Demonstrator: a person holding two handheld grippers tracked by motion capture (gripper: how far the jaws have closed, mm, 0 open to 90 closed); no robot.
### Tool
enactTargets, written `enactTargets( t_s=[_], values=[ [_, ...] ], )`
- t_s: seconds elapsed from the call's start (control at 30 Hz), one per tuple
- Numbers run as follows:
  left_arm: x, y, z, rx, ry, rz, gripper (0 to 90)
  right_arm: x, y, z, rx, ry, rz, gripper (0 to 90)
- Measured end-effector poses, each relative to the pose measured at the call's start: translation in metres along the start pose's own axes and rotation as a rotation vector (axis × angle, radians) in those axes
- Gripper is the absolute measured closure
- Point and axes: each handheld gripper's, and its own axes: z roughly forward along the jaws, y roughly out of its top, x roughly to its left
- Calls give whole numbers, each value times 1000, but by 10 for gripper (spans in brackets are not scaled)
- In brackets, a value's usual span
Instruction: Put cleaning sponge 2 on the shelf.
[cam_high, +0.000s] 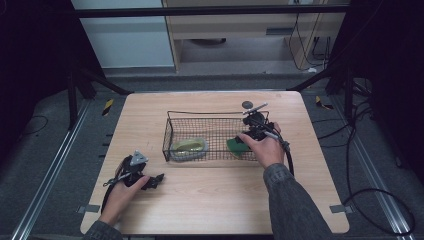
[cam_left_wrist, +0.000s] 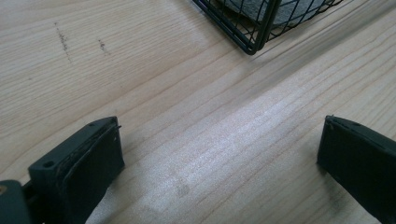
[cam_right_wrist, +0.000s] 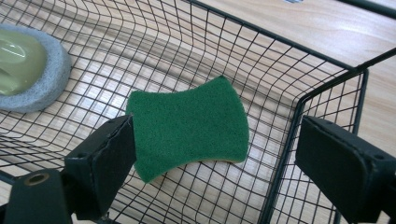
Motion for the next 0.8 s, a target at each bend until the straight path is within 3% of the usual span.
enactTargets(
  t_s=[0.67, 0.8],
  values=[
    [0, 0, 0, 0, 0, 0, 0, -14, -16, -21, -84, 44, 3, 77],
    [0, 0, 0, 0, 0, 0, 0, -19, -21, -25, -94, 30, 3, 70]
  ],
)
